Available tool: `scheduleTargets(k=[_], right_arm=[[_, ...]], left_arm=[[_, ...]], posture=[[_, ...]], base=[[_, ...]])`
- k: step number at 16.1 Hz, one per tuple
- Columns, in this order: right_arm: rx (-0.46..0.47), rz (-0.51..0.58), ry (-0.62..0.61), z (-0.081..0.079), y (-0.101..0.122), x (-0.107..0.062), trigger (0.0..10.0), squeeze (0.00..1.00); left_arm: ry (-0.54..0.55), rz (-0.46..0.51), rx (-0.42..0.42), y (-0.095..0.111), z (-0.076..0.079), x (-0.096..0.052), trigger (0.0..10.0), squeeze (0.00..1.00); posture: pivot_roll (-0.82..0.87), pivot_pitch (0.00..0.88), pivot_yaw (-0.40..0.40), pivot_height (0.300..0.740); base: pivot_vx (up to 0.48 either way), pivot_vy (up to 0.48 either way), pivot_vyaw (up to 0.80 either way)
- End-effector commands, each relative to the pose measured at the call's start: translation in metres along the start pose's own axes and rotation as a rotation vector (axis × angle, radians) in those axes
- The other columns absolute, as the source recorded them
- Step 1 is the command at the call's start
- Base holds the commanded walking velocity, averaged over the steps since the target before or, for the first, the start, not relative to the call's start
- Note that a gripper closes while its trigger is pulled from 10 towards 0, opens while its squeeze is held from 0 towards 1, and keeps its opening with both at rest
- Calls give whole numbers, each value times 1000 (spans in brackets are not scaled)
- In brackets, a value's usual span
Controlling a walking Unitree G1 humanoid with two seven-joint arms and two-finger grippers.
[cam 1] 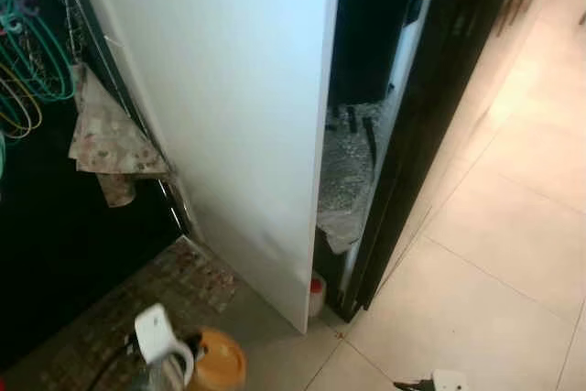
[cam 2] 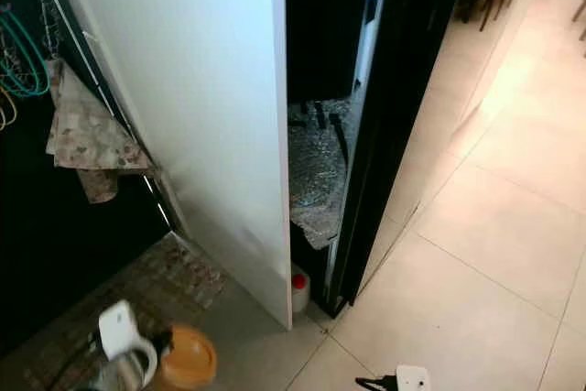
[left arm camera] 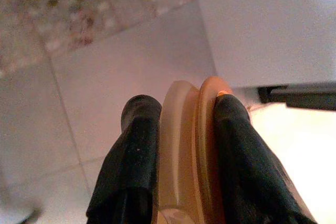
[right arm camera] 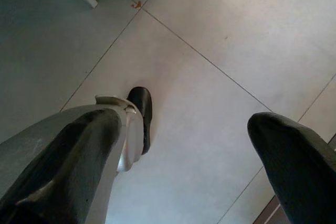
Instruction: Restocking fridge
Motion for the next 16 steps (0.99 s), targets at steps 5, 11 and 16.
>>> scheduleTargets(k=[5,11,16], right_arm=[[-41,-23,-5,1,-2,0,10000,0],[-30,-32,-16,4,-7,-1,10000,0],[-31,-44,-6,-1,-11,-1,10000,0]], left_arm=[[64,-27,-33,-15,-21,-3,10000,0],[113,-55,-106,-33,-37,-8,10000,0],[117,-72,-90,-40,-43,-10,10000,0]], posture=[[-56,0,51,740],[-27,0,29,740],[-35,0,49,740]], base=[[0,0,0],[0,0,0],[0,0,-751]])
Point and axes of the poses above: a point about 5 cm out from each wrist's last joint towards the gripper, its own x axis pointing out of the wrist towards the gripper, its own y axis along the axis of the wrist's last joint, z = x × y, the point moved 1 cm from there along x, pointing out of the wrist towards the gripper, and after that the axes turned 11 degrees about x, right-handed, at the moved point
